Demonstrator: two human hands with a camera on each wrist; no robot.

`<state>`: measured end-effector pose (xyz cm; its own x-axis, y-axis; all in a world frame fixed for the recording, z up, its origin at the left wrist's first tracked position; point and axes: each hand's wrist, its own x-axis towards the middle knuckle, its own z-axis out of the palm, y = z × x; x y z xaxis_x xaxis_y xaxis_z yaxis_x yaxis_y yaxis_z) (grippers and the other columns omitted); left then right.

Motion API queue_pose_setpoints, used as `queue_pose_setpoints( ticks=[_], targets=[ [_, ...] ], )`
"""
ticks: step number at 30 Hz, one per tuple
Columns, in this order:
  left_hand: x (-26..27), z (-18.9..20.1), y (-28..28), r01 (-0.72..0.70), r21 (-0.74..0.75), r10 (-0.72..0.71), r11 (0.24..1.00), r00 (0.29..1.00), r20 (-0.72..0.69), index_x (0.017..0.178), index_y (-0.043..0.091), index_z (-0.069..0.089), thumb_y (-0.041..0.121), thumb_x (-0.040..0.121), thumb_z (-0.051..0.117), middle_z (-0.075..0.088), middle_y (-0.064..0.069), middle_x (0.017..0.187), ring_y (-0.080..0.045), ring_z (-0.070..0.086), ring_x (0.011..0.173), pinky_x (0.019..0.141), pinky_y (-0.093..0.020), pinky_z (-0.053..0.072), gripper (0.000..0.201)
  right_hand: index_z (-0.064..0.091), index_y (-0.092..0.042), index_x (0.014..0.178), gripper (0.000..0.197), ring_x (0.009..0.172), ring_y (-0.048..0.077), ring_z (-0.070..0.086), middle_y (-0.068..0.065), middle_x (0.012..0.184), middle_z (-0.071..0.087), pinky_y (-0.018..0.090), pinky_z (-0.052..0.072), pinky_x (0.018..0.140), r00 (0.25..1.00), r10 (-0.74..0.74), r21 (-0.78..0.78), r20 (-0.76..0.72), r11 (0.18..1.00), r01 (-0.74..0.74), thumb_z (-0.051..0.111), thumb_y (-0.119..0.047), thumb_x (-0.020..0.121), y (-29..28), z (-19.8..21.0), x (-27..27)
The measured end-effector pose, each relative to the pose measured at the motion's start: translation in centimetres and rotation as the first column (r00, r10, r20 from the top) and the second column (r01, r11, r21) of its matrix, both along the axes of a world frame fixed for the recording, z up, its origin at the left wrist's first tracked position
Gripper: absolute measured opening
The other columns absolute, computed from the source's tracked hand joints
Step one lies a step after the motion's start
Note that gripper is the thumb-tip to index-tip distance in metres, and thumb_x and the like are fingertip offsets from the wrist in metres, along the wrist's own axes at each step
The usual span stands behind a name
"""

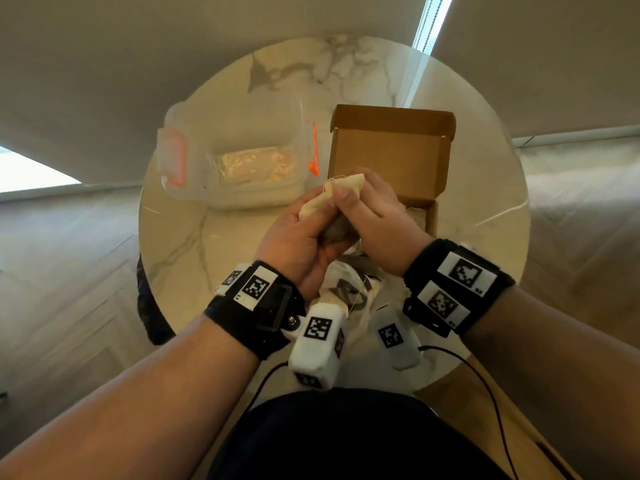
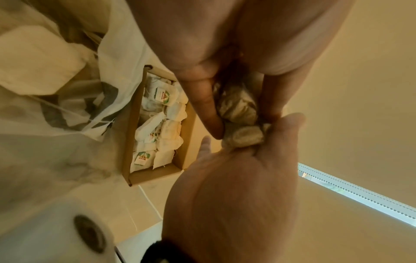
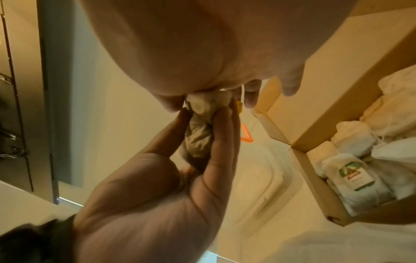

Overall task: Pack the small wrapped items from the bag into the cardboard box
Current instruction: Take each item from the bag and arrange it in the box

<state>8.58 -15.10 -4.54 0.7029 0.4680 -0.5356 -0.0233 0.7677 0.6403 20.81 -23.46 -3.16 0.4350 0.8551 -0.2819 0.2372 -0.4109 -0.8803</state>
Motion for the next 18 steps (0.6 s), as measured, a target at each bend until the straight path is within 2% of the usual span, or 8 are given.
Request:
queue_pose_setpoints(
  ticks=[2,4,6,7,9,11,16,18],
  targets=[
    [-0.1,-0.5,0.9,-0.013,0.019,0.015,1.000,0.997,-0.072,0.139,0.003,0.060,0.019,0.102,0.065,0.069,-0.027,0.130,-0.037,0.070,0.118,0.089,-0.043,0.063,0.041,0.054,-0.033,0.130,0.037,0.128,0.012,0.044,-0.011,0.139,0.046,0.038,0.041,0.112,0.998,0.063,-0.037,-0.004,0.997,-0.063,0.038,-0.057,0.107,0.1,-0.4,0.2],
    [-0.2,-1.0,2.0,-0.015,0.036,0.020,0.999,0.991,-0.134,0.136,0.002,0.061,0.017,0.099,0.068,0.072,-0.025,0.124,-0.034,0.074,0.108,0.085,-0.043,0.064,0.041,0.055,-0.032,0.132,0.041,0.122,0.009,0.051,-0.011,0.133,0.053,0.032,0.045,0.104,0.995,0.076,-0.003,-0.063,0.997,-0.077,0.040,-0.059,0.105,-0.1,-1.0,0.5],
    [-0.5,-1.7,3.3,0.013,0.053,-0.001,0.999,0.977,-0.212,0.133,0.002,0.062,0.014,0.099,0.069,0.075,-0.022,0.115,-0.029,0.076,0.099,0.078,-0.040,0.065,0.037,0.058,-0.032,0.127,0.036,0.109,0.005,0.059,-0.012,0.119,0.062,0.027,0.049,0.091,0.993,-0.060,-0.025,-0.102,0.998,0.058,0.045,-0.057,0.105,-0.9,-2.3,1.0],
    [-0.7,-2.3,3.9,0.032,0.063,-0.014,0.998,0.964,-0.267,0.130,0.003,0.063,0.014,0.098,0.070,0.076,-0.019,0.111,-0.026,0.077,0.095,0.076,-0.039,0.064,0.034,0.059,-0.031,0.123,0.030,0.102,0.003,0.061,-0.013,0.112,0.064,0.026,0.050,0.086,0.988,-0.144,-0.083,-0.056,0.987,0.139,0.050,-0.053,0.104,-1.6,-3.1,1.3],
    [-1.2,-3.8,4.9,0.055,0.085,-0.017,0.995,0.919,-0.395,0.125,0.005,0.065,0.014,0.096,0.073,0.076,-0.015,0.106,-0.022,0.078,0.086,0.074,-0.037,0.063,0.031,0.062,-0.029,0.110,0.022,0.093,0.007,0.062,-0.011,0.103,0.065,0.029,0.053,0.080,0.968,-0.195,-0.261,0.157,0.937,0.231,0.062,-0.048,0.100,-3.0,-5.4,1.9],
    [-1.4,-5.3,5.4,0.049,0.102,0.007,0.994,0.873,-0.488,0.122,0.004,0.068,0.014,0.093,0.077,0.076,-0.015,0.103,-0.019,0.078,0.080,0.072,-0.036,0.063,0.032,0.061,-0.028,0.105,0.023,0.090,0.012,0.061,-0.008,0.100,0.063,0.033,0.054,0.079,0.953,-0.131,-0.401,0.273,0.885,0.236,0.070,-0.046,0.094,-4.1,-7.6,1.9],
    [-0.2,-7.0,4.9,0.062,0.041,-0.031,0.997,0.841,-0.540,0.112,0.007,0.069,0.013,0.094,0.076,0.076,-0.015,0.097,-0.021,0.076,0.075,0.068,-0.038,0.064,0.020,0.055,-0.028,0.099,0.037,0.084,0.015,0.058,-0.008,0.093,0.059,0.036,0.053,0.072,0.941,-0.060,-0.432,0.333,0.877,0.209,0.077,-0.053,0.083,-4.1,-10.3,1.6],
    [0.3,-7.1,4.5,0.074,-0.021,-0.073,0.997,0.836,-0.544,0.115,0.006,0.069,0.012,0.094,0.076,0.076,-0.016,0.097,-0.020,0.076,0.069,0.064,-0.038,0.063,0.023,0.055,-0.027,0.097,0.034,0.081,0.016,0.058,-0.007,0.089,0.061,0.035,0.051,0.070,0.943,-0.011,-0.462,0.331,0.870,0.173,0.077,-0.050,0.083,-3.7,-10.4,1.9]
  ],
)
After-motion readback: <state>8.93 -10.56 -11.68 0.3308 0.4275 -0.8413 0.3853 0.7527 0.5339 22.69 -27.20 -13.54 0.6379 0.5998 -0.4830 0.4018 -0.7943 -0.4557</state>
